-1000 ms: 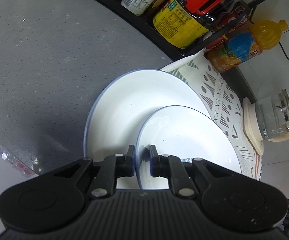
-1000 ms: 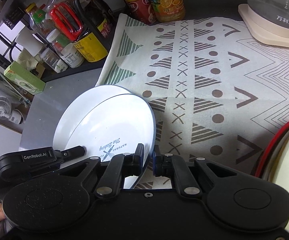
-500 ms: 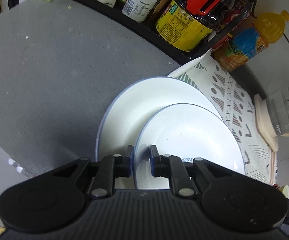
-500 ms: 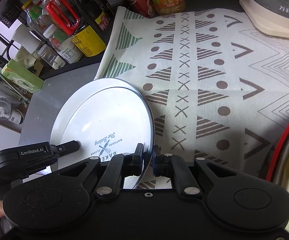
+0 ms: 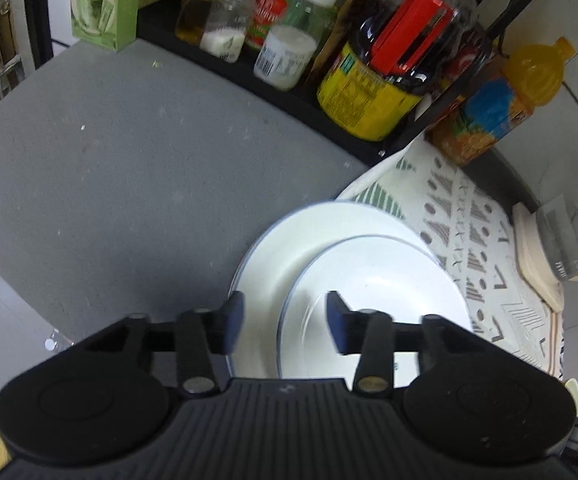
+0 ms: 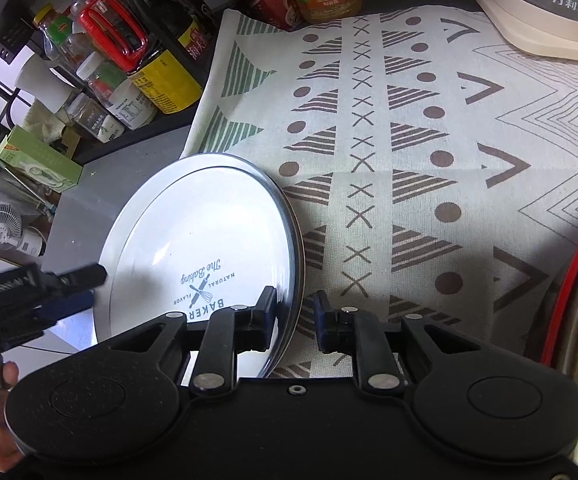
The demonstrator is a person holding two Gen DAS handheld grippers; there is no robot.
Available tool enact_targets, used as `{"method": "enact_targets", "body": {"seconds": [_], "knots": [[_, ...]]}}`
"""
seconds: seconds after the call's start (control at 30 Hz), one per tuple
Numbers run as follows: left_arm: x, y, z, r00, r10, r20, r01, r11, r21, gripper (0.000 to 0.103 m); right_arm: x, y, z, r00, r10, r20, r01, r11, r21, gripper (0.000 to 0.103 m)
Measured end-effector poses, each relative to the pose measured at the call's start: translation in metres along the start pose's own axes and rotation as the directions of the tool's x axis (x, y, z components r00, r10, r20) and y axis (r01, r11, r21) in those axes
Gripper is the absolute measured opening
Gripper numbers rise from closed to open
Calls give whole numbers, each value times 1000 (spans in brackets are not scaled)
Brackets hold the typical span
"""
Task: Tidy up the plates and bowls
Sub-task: 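Lower the 'BAKERY' plate onto the 'Sweet' plate and open both grippers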
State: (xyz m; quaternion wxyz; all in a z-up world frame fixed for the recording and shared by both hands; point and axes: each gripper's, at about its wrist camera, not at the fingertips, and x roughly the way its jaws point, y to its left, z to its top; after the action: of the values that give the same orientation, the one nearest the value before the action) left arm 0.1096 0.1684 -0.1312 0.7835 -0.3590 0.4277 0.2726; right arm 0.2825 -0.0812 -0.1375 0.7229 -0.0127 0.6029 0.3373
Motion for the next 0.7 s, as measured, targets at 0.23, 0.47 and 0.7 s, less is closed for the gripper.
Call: {"method": "enact_targets", "body": {"seconds": [0.23,0.47,0.7], "knots": [[6,7,0,998,55,-1,-55,998,-8,57,3,1,-2,1000,-11,-5,11,1000,2,26],[20,19,-4,999,32,-30,-34,997,-73,56,4,2,-2,999,-30,-15,31,998,50,28],[23,23,-1,1000,-15,-17,13,994,-108,35,-5,6,2,999,-42,17,42,999,30,29]]}}
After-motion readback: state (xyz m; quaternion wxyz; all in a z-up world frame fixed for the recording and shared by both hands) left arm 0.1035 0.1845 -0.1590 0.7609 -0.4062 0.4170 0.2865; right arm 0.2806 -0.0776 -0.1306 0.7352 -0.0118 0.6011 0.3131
